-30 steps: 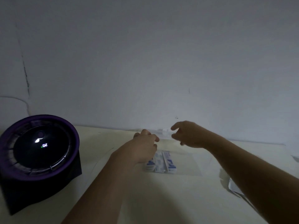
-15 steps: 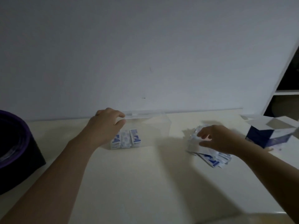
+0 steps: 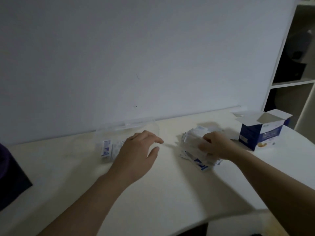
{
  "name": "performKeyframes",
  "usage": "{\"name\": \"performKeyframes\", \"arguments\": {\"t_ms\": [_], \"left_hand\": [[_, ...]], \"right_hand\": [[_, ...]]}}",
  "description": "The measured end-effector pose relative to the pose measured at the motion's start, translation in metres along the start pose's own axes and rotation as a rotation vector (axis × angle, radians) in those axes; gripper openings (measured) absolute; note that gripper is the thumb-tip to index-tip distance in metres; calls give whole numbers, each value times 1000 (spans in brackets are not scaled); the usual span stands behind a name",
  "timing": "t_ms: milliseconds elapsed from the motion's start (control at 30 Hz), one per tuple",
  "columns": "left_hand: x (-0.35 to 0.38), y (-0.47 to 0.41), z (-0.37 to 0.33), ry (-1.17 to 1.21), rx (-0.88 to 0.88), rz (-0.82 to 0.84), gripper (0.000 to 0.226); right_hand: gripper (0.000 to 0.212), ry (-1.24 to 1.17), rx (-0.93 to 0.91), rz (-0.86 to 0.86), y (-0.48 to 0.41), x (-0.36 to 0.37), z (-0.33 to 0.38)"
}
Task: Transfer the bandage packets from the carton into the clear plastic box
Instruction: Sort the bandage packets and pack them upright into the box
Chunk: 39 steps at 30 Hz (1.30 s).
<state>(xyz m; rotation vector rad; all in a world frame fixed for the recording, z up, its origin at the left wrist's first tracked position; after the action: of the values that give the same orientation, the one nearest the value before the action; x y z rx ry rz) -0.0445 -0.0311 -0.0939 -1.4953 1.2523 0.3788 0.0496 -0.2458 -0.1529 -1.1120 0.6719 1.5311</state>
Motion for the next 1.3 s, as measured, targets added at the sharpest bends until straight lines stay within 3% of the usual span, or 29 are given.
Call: {"name": "performKeyframes", "arguments": {"t_ms": [133, 233, 433, 533, 733, 867, 967, 1033, 1167, 1300], "left_hand": [[28, 6, -4, 158, -79, 121, 19], [47, 12, -4, 387, -237, 242, 19], [85, 34, -6, 1134, -691, 413, 27], [87, 42, 2, 1392, -803, 350, 28], [80, 56, 36, 1615, -933, 211, 25], [73, 63, 52, 1592, -937, 172, 23], [72, 65, 53, 1600, -944, 214, 22], [75, 68, 52, 1567, -982, 274, 20], [77, 70, 52, 1494, -981, 360, 34], [74, 71, 53, 1375, -903, 349, 19]], "right_hand": [[31, -194, 17, -148, 10, -20, -3], [26, -349, -1, -236, 21, -31, 7], [14, -948, -58, -45, 38, 19, 65], [15, -1077, -63, 70, 41, 57, 91], [32, -953, -55, 105, 37, 80, 107], [6, -820, -181, -106, 34, 55, 112], [30, -573, -437, -356, 42, 19, 126], [49, -410, -567, -423, 45, 10, 135], [51, -364, -570, -365, 39, 18, 139], [41, -389, -536, -376, 36, 24, 141]]}}
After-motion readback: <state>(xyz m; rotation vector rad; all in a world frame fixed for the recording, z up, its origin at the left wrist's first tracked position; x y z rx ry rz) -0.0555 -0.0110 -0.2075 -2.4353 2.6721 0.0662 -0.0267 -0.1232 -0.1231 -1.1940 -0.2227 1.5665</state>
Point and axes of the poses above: each hand's wrist, its own y-axis away from the middle knuckle, its own x-axis out of the palm, z = x × y, the point moved 10 cm from there along -y, towards the middle knuckle, and after that the axes turned 9 degrees about -x, right-handed, at the moved point
